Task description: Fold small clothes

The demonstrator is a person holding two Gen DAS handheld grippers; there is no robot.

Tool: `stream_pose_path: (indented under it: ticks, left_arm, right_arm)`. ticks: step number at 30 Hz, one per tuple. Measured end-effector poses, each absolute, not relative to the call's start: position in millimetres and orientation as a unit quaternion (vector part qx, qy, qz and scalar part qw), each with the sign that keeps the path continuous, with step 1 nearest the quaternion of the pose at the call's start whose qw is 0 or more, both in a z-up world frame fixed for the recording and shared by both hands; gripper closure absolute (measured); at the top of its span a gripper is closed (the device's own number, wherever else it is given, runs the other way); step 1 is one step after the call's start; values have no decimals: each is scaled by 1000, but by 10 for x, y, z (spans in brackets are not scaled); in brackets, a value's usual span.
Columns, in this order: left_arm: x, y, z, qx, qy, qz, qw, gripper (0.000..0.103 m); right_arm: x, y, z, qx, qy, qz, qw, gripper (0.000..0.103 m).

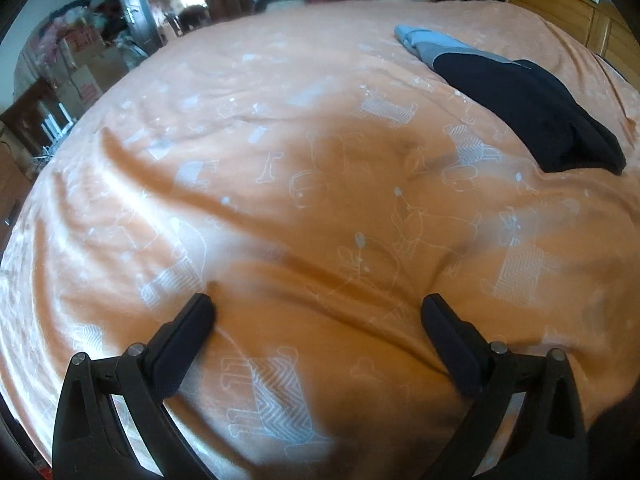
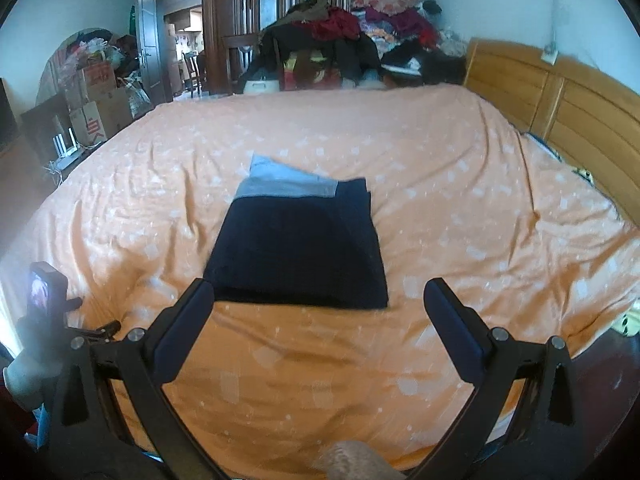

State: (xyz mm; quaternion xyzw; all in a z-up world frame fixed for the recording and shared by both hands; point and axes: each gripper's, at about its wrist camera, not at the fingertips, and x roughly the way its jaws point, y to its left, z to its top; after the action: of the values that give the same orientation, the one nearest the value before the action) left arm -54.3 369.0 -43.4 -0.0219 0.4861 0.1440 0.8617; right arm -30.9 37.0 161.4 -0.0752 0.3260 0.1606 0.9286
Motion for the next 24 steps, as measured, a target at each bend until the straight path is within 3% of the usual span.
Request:
stream_pose_path:
  ticks: [6,11,16,24]
  left_arm:
    - [-556,3496,-45,-3,444,160,881,10]
    - [-623,3065,844,11,344,131,930,10]
    - [-763,2577,1769,14,245,87,966,3]
    - [-843,2235,2327,3,197,46,979,2]
  right_arm:
    - [-310,399,1765,-86,309,159,934,0]
    - [-214,411,1846,-81,310,155,934,0]
    - [-119,411,1894,-68,320,149,933,0]
    - [-57,382,1943,-58,331,140,931,1]
